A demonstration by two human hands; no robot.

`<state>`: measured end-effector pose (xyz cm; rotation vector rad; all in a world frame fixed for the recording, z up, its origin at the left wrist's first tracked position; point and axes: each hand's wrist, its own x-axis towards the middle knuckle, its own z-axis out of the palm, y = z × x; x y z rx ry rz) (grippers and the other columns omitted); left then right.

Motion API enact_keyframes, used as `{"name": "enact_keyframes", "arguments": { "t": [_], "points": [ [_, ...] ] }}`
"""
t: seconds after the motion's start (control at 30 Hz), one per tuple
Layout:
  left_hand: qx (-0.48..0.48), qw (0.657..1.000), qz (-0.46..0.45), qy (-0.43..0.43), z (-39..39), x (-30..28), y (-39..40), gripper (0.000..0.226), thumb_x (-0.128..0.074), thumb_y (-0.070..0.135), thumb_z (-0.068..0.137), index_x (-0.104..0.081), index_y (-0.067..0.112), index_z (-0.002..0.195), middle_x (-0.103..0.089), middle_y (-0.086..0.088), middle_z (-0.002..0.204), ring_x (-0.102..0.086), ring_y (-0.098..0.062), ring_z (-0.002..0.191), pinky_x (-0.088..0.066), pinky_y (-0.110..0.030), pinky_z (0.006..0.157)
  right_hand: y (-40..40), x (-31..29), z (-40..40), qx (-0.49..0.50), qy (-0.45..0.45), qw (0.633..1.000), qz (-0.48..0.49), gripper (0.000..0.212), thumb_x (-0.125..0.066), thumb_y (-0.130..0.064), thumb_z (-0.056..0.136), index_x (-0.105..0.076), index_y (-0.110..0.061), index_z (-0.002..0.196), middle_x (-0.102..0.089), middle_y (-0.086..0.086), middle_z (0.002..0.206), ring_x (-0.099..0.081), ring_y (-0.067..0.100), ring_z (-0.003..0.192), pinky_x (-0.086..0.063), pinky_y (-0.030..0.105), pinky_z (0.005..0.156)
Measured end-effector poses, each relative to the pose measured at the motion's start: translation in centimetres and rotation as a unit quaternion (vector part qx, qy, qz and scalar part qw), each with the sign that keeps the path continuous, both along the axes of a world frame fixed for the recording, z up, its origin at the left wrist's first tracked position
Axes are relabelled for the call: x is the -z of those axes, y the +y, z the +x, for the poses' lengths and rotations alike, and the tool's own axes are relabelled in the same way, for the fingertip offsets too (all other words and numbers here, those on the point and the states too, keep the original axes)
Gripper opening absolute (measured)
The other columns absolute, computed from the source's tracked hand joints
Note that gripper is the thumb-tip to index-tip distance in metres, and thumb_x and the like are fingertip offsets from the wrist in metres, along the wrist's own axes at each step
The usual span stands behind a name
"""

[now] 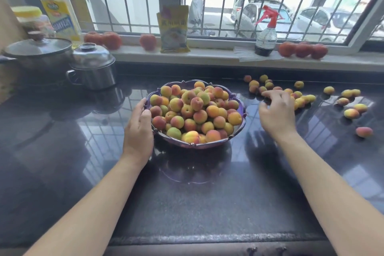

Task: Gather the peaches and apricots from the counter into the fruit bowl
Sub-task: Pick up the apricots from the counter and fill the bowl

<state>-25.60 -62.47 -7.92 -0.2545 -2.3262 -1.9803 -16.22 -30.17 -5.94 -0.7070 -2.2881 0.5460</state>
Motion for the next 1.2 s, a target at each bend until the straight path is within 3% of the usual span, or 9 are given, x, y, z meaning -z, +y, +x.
{"name": "enact_keyframes", "arguments": {
  "t": [0.07, 0.17, 0.23, 0.43, 0.7, 0.83, 0.93, 1.03, 1.2],
  "points": [
    [-0.004, 1.0, -0.014, 0.006, 0.1, 0.0, 0.1, 0.046, -0.034, 0.023, 0.115, -0.049, 0.023, 0.159, -0.05, 0.015, 0.141, -0.044, -0.001, 0.132, -0.033, -0.015, 0.105, 3.3, 1.9, 0.8, 0.078, -0.127, 0.989, 0.006, 0.049, -0.05, -0.033, 0.094, -0.052, -0.014, 0.139, -0.027, 0.024, 0.155, -0.023, 0.044, 0.141, -0.02, 0.05, 0.118],
    [-0.003, 1.0, -0.02, 0.004, 0.2, 0.0, 0.2, 0.046, -0.034, 0.022, 0.116, -0.05, 0.023, 0.158, -0.05, 0.016, 0.14, -0.045, -0.001, 0.131, -0.031, 0.001, 0.09, 5.6, 2.8, 1.0, 0.099, -0.214, 0.972, -0.005, 0.057, -0.045, -0.043, 0.101, -0.032, -0.023, 0.153, 0.002, 0.013, 0.167, 0.002, 0.039, 0.151, -0.006, 0.054, 0.122],
    [-0.001, 1.0, -0.021, 0.008, 0.2, -0.1, 0.2, 0.046, -0.034, 0.026, 0.115, -0.05, 0.024, 0.158, -0.052, 0.014, 0.142, -0.047, -0.003, 0.132, -0.033, -0.002, 0.092, 5.9, 2.6, 0.5, 0.098, -0.225, 0.969, 0.001, 0.059, -0.042, -0.045, 0.102, -0.029, -0.023, 0.155, 0.0, 0.01, 0.168, -0.002, 0.039, 0.151, -0.011, 0.055, 0.122],
    [-0.002, 1.0, -0.005, 0.0, 0.5, -0.4, -0.1, 0.068, -0.033, 0.047, 0.095, -0.054, 0.027, 0.156, -0.059, 0.008, 0.15, -0.054, -0.012, 0.14, -0.042, -0.041, 0.122, 5.4, 2.2, 0.3, 0.157, -0.194, 0.968, 0.013, 0.048, -0.048, -0.03, 0.098, -0.044, -0.008, 0.141, -0.026, 0.019, 0.15, -0.038, 0.048, 0.126, -0.037, 0.052, 0.107],
    [-0.007, 1.0, -0.01, -0.001, 0.3, -0.2, -0.3, 0.068, -0.033, 0.05, 0.094, -0.054, 0.03, 0.155, -0.062, 0.004, 0.151, -0.057, -0.016, 0.14, -0.045, -0.049, 0.12, 5.6, 2.0, 0.7, 0.178, -0.191, 0.965, 0.033, 0.031, -0.055, -0.019, 0.099, -0.065, -0.012, 0.128, -0.047, 0.021, 0.138, -0.045, 0.043, 0.121, -0.04, 0.046, 0.105],
    [-0.009, 1.0, -0.01, -0.002, 0.3, -0.2, -0.1, 0.067, -0.032, 0.049, 0.094, -0.055, 0.03, 0.155, -0.062, 0.003, 0.151, -0.058, -0.018, 0.139, -0.045, -0.05, 0.12, 3.3, -0.3, 1.3, 0.025, -0.051, 0.997, -0.059, 0.034, -0.061, -0.023, 0.1, -0.061, -0.018, 0.133, -0.061, 0.01, 0.124, -0.058, 0.034, 0.113, -0.047, 0.037, 0.094],
    [-0.009, 1.0, -0.01, 0.002, 0.2, -0.3, -0.1, 0.067, -0.032, 0.048, 0.095, -0.055, 0.03, 0.155, -0.061, 0.004, 0.151, -0.057, -0.017, 0.139, -0.045, -0.049, 0.12, -0.6, -4.0, 0.6, -0.165, 0.046, 0.98, -0.103, 0.029, -0.071, -0.028, 0.094, -0.065, -0.018, 0.12, -0.068, -0.002, 0.109, -0.065, 0.016, 0.103, -0.048, 0.025, 0.087],
    [-0.007, 1.0, -0.011, 0.004, 0.3, -0.3, 0.0, 0.067, -0.032, 0.048, 0.094, -0.054, 0.029, 0.155, -0.061, 0.004, 0.152, -0.056, -0.017, 0.14, -0.044, -0.049, 0.12, -4.0, -5.2, -0.6, -0.267, -0.019, 0.962, -0.062, 0.026, -0.073, -0.032, 0.091, -0.068, -0.021, 0.114, -0.069, -0.01, 0.107, -0.063, 0.004, 0.102, -0.047, 0.02, 0.091],
    [-0.001, 1.0, -0.001, 0.007, 0.5, -0.4, 0.0, 0.066, -0.032, 0.047, 0.095, -0.054, 0.03, 0.155, -0.062, 0.004, 0.15, -0.059, -0.017, 0.136, -0.049, -0.047, 0.117, -4.1, -4.5, -1.1, -0.268, -0.069, 0.957, -0.091, 0.024, -0.061, -0.038, 0.098, -0.071, -0.024, 0.115, -0.07, -0.011, 0.107, -0.063, 0.008, 0.103, -0.054, 0.028, 0.087]
  ]
}}
